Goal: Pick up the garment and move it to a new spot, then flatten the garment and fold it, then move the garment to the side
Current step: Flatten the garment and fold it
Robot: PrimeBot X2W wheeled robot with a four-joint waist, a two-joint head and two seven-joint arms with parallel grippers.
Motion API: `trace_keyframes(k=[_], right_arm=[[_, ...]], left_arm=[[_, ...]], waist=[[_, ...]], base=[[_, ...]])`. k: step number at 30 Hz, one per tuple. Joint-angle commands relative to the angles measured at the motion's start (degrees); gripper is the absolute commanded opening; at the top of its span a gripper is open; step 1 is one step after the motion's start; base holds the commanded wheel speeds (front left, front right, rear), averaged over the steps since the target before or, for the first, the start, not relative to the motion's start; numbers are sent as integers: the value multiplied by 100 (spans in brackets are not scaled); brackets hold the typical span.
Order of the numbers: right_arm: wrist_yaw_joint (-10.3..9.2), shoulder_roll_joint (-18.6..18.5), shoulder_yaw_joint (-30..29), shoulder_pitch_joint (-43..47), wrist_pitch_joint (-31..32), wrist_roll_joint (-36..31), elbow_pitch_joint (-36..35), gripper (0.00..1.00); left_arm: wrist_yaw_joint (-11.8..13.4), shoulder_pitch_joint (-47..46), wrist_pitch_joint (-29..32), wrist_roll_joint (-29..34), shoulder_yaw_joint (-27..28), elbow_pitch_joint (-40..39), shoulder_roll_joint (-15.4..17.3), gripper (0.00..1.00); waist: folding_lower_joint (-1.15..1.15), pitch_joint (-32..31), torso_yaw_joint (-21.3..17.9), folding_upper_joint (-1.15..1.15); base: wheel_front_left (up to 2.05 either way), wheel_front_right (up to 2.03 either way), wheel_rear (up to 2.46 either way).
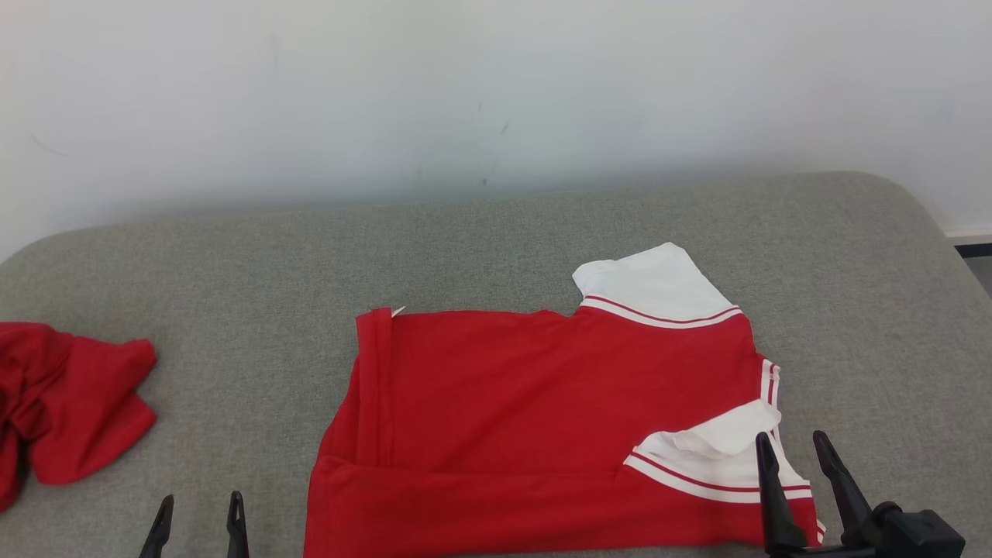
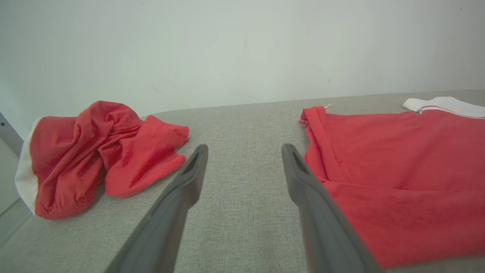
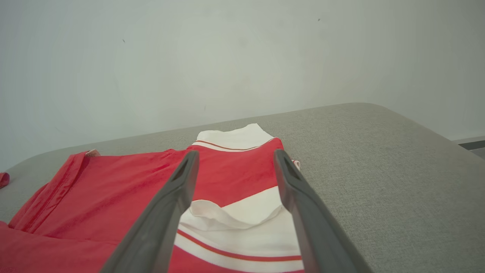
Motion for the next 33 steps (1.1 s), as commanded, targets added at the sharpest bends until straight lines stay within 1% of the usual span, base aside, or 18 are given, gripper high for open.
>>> trace_keyframes(k=[1, 6, 11, 14, 17, 18, 20, 21, 26, 27, 31, 33], right_arm=[[-13, 4, 1, 3, -27, -31, 27, 100], [-13, -74, 127, -290, -28, -35, 154, 100], [-13, -235, 411, -993, -27, 3, 406, 100], [-13, -298, 519, -1561, -28, 87, 751, 100], [-13, -333, 666, -2236, -27, 113, 1178, 100], [-13, -347, 734, -2472, -27, 101, 1333, 100], [-13, -330, 830, -2949, -26, 145, 1548, 100], [-13, -338, 873, -3163, -27, 170, 1685, 100], [-13, -386, 1041, -4078, -27, 228, 2339, 100], [-13, -386, 1041, -4078, -27, 228, 2339, 100], [-13, -438, 1119, -4528, -27, 215, 2784, 100], [-13, -447, 1159, -4694, -27, 215, 2971, 100]], left_arm=[[-17, 26, -18, -7, 6, 22, -27, 100], [-90, -259, -18, -230, 70, 110, -51, 100], [-187, -881, -19, -443, 102, 384, 163, 100], [-216, -1393, -18, -635, 49, 678, 315, 100], [-250, -2036, 9, -871, -158, 1086, 553, 100], [-252, -2252, 100, -1044, -250, 1243, 617, 100], [-237, -2667, 233, -1229, -510, 1500, 899, 100], [-231, -2874, 333, -1435, -625, 1628, 980, 100], [-235, -3768, 733, -2066, -1288, 2058, 1476, 100], [-235, -3768, 733, -2066, -1288, 2058, 1476, 100], [-234, -4214, 1088, -2598, -1769, 2294, 1727, 100], [-236, -4353, 1254, -2863, -1982, 2367, 1785, 100]], waist=[[0, -1, 0, 0], [0, 37, -60, 0], [0, 268, -233, 0], [0, 462, -348, 0], [0, 687, -474, 0], [0, 777, -515, 0], [0, 955, -602, 0], [0, 1043, -637, 0], [0, 1383, -773, 0], [0, 1383, -773, 0], [0, 1537, -813, 0], [0, 1585, -828, 0]], base=[[0, 0, 0], [0, 0, 0], [0, 0, 0], [0, 0, 0], [0, 0, 0], [0, 0, 0], [0, 0, 0], [0, 0, 0], [0, 0, 0], [0, 0, 0], [0, 0, 0], [0, 0, 0]])
